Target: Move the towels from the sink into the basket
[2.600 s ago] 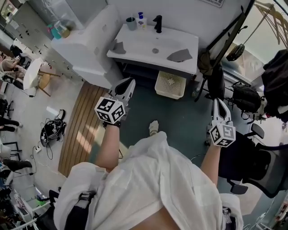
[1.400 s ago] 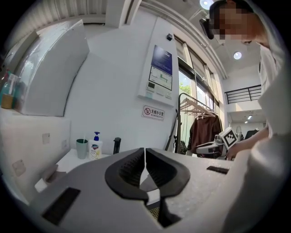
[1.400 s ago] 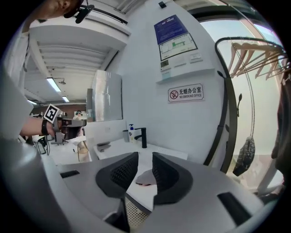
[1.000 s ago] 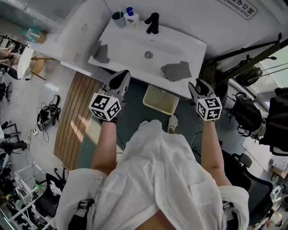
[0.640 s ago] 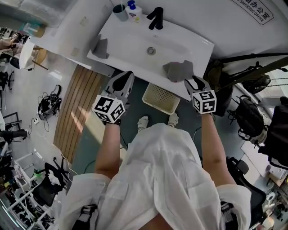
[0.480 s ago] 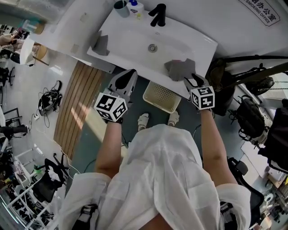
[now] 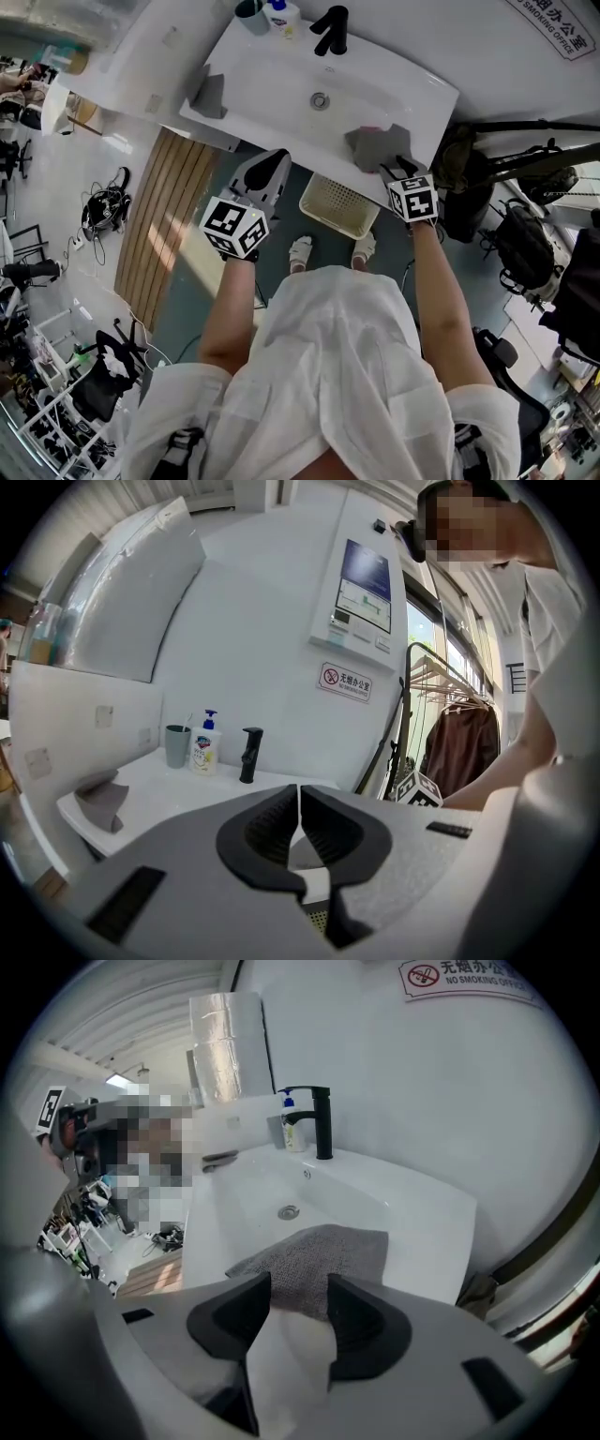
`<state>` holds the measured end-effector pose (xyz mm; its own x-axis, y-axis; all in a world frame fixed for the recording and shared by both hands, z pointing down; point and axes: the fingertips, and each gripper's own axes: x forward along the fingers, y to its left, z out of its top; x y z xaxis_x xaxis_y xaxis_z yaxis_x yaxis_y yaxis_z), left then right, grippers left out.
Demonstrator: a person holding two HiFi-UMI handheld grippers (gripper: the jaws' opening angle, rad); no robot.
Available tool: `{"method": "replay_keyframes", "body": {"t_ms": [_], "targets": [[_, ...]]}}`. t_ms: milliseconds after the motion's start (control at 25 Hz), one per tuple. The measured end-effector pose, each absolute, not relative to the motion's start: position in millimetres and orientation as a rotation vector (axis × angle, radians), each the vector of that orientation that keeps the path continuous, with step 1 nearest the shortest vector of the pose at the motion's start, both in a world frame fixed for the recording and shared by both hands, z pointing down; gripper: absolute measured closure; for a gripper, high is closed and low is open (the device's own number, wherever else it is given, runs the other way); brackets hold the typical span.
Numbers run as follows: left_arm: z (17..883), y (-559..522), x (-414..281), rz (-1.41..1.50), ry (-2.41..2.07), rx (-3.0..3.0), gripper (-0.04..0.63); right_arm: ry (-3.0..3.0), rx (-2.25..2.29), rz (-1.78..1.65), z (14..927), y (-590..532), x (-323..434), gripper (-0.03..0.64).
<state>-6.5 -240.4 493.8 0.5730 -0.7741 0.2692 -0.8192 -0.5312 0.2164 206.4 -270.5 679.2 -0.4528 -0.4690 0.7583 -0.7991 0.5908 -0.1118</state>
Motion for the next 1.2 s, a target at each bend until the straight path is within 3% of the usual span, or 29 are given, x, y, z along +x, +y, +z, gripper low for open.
{"method": "replay_keyframes", "body": {"t_ms": [120, 200, 440, 1200], "targets": [[493, -243, -7, 0.2, -1.293, 2.498, 0.58, -2.072, 0.977, 0.523, 682, -271, 208, 0.433], [492, -245, -8, 0.198, -1.289, 2.501, 0.58, -2.021, 0.957, 0.44, 685, -271, 211, 0.497], [491, -245, -17, 0.187, -1.292, 2.496, 0.58, -1.969, 0.971, 0.41, 684, -268, 219, 0.572], [464, -255, -40, 0.092, -1.288, 2.544, 0.58, -2.127, 1.335, 0.469, 565, -286, 234, 0.58]]}}
